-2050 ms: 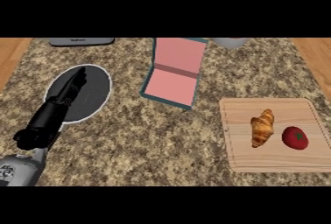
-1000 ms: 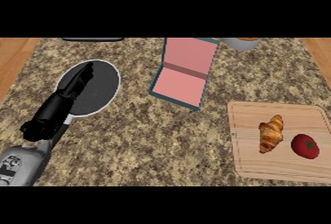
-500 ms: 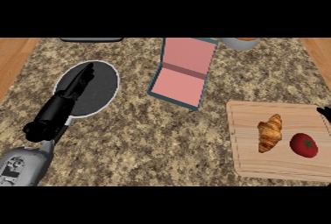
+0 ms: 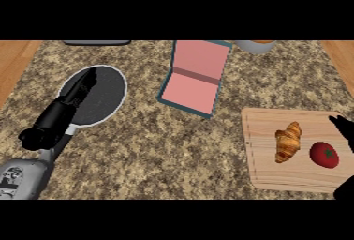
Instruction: Pick the tomato from the cutting board and place it in the cardboard box
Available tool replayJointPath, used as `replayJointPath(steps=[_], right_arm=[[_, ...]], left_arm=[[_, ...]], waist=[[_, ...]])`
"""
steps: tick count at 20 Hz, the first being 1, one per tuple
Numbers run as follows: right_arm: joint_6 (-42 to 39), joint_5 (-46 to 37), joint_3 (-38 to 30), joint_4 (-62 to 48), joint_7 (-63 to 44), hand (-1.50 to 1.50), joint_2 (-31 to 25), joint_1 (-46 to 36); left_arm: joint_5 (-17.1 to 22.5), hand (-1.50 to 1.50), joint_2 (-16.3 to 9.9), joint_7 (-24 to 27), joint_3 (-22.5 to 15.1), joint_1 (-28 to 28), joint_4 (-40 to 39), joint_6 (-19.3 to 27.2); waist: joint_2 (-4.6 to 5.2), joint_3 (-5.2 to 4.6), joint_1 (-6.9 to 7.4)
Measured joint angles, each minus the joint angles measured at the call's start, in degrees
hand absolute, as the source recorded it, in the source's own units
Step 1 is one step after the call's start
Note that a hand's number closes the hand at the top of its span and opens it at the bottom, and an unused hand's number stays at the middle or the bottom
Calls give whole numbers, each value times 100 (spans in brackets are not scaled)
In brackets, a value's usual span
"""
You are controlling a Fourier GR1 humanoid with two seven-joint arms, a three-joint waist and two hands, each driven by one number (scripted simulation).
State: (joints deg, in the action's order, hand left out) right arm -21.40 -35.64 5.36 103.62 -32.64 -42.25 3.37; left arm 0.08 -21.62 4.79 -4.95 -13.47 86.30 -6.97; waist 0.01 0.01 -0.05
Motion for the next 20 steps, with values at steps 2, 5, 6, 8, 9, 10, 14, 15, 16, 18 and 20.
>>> replayJointPath(steps=[2,5,6,8,9,10,14,15,16,18,20], right_arm=[[-83,-158,-26,-173,54,-150,115,-125],[-166,-428,-42,-431,128,-150,248,-237],[-125,-556,-8,-512,134,-150,341,-251],[57,-796,30,-821,296,-150,472,-259],[58,-828,-62,-865,410,-150,460,-209],[94,-919,-66,-924,453,-150,530,-200],[48,-1069,-240,-1316,801,-150,658,-410],[63,-1143,-240,-1416,846,-150,742,-467],[112,-1192,-257,-1504,973,-150,763,-425],[173,-1338,-255,-1672,1046,-150,929,-485],[138,-1394,-338,-1644,1099,-150,1011,-417]], left_arm=[[-43,0,56,-134,23,58,170,-41],[-122,0,135,-100,89,118,200,-102],[-176,0,206,-105,73,131,218,-79],[-233,0,239,-66,118,98,123,-119],[-265,0,267,-70,131,133,167,-134],[-330,0,321,-132,129,86,183,-109],[-386,0,365,-162,259,131,262,-239],[-401,0,395,-183,292,104,262,-258],[-433,0,402,-100,309,144,222,-293],[-490,0,467,-145,324,213,336,-313],[-519,0,494,-171,365,283,433,-384]], waist=[[-2,-1,8],[-1,-1,10],[-1,-1,9],[0,-2,7],[1,1,4],[-1,-1,1],[-1,0,5],[-1,-1,6],[-1,-1,5],[-1,0,8],[-3,-1,4]])
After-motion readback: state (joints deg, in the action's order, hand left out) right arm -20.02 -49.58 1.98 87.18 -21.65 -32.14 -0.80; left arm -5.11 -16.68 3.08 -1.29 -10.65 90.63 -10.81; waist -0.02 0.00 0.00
